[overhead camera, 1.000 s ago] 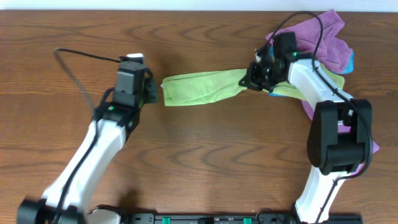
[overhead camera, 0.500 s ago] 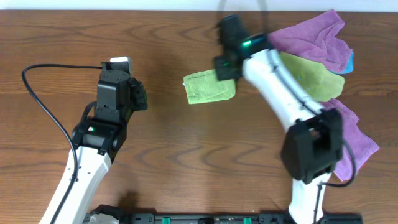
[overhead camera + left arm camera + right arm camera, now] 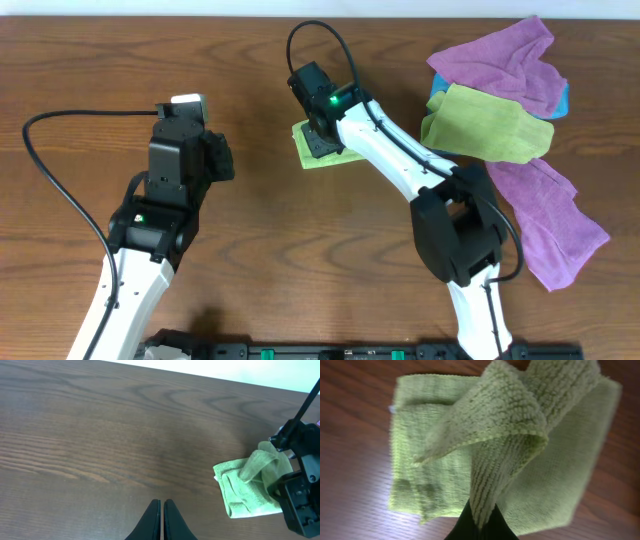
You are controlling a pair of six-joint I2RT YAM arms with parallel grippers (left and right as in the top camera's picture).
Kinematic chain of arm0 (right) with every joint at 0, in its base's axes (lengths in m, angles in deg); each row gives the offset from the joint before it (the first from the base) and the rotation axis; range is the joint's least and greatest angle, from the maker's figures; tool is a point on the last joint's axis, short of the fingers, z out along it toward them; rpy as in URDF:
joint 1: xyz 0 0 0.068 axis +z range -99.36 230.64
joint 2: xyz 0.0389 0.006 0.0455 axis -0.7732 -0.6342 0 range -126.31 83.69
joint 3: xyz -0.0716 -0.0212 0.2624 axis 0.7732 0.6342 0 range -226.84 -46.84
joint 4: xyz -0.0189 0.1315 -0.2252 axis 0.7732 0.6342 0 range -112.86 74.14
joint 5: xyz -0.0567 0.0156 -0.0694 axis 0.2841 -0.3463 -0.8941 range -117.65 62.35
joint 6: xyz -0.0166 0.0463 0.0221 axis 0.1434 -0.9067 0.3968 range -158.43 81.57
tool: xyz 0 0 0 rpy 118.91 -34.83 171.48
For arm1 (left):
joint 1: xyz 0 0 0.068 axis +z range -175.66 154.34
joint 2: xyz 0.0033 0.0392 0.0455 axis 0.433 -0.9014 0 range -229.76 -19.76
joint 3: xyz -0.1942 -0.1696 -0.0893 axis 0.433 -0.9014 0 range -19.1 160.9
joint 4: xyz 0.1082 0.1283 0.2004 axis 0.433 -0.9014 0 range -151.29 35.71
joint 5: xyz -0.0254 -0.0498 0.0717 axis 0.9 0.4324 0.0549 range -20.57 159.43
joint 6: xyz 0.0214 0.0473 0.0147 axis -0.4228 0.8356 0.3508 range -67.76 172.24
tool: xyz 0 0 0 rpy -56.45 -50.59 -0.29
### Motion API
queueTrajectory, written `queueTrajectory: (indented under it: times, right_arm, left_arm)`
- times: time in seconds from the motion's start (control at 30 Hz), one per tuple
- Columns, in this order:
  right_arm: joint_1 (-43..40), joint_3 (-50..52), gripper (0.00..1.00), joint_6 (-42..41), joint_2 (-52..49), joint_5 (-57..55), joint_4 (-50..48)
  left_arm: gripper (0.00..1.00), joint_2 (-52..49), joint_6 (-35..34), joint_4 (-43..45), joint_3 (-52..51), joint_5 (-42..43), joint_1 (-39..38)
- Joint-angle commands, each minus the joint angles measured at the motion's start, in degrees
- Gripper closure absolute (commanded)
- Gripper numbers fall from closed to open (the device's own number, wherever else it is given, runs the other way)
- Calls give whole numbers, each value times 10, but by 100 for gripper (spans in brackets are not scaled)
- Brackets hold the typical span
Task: Fold the cloth
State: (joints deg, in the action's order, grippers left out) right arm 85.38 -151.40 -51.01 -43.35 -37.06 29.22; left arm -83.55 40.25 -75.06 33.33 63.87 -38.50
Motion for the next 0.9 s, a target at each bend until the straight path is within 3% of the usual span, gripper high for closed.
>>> queueTrajectory:
  times: [0.0, 0.07, 0.1, 0.17, 0.23, 0.27, 0.3, 0.33, 0.37, 0.47, 0.57, 0.67, 0.7, 0.87]
  right_arm:
    - [5, -5, 82, 9, 4, 91, -12]
    - [11, -5, 32, 24, 4, 145, -16]
    - [13, -6, 20, 36, 4, 165, -15]
    - [13, -6, 17, 40, 5, 170, -10]
    - [7, -7, 22, 40, 11, 170, -2]
    - [2, -11, 30, 40, 16, 170, 3]
    - [-6, -16, 55, 40, 26, 170, 9]
    - [-14, -19, 87, 40, 35, 169, 11]
    - [-21, -20, 98, 40, 46, 169, 11]
    - [-50, -21, 99, 39, 79, 163, 4]
    - [-80, -21, 98, 28, 87, 147, 0]
    - [-112, -13, 98, 14, 84, 148, 2]
    - [-120, -12, 99, 9, 81, 148, 2]
    - [-160, -2, 98, -3, 78, 150, 0]
  left_arm:
    - [94, 6, -5, -3, -1, -3, 2]
    - [94, 6, -5, -3, -1, -4, 2]
    - [95, 6, -5, -3, -1, -4, 2]
    - [94, 6, -5, -3, -1, -4, 2]
    - [91, 6, -5, -5, -1, -4, 2]
    - [89, 6, -5, -6, -1, -4, 2]
    - [88, 5, -5, -9, -1, -4, 2]
    - [87, 4, -8, -10, -1, -4, 2]
    - [87, 1, -17, -13, -1, -4, 2]
    - [84, -21, -39, -15, -2, 3, 2]
    - [60, -62, -39, -4, -2, 57, 2]
    - [25, -121, -39, 24, -2, 139, 2]
    - [2, -140, -39, 35, -2, 156, 2]
    - [5, -247, -54, 112, -2, 266, 2]
